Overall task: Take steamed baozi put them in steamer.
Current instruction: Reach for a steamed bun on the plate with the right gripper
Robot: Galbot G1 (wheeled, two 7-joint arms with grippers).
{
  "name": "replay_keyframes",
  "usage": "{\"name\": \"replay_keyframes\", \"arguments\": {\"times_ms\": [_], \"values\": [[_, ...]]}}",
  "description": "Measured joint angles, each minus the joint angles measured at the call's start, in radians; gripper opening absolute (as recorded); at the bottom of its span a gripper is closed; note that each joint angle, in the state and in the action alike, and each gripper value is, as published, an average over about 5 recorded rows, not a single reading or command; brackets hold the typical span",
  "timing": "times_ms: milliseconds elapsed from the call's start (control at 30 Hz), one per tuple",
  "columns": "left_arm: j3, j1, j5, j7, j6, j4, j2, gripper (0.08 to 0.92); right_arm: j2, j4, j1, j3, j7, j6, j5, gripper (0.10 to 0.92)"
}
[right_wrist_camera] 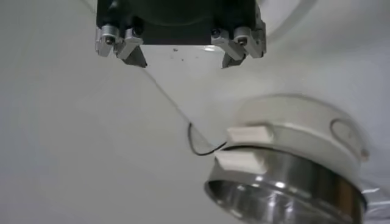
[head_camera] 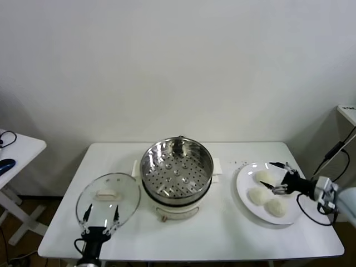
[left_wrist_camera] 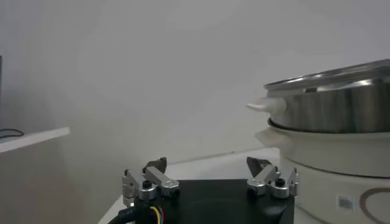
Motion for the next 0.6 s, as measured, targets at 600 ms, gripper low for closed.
{"name": "replay_keyframes", "arguments": {"times_ms": [600], "values": [[0.006, -0.012, -0.028, -0.021, 0.036, -0.036, 0.03, 0.823, 0.157, -0.447, 0.783, -0.74, -0.355, 0.039, -0.223, 0.823]]}}
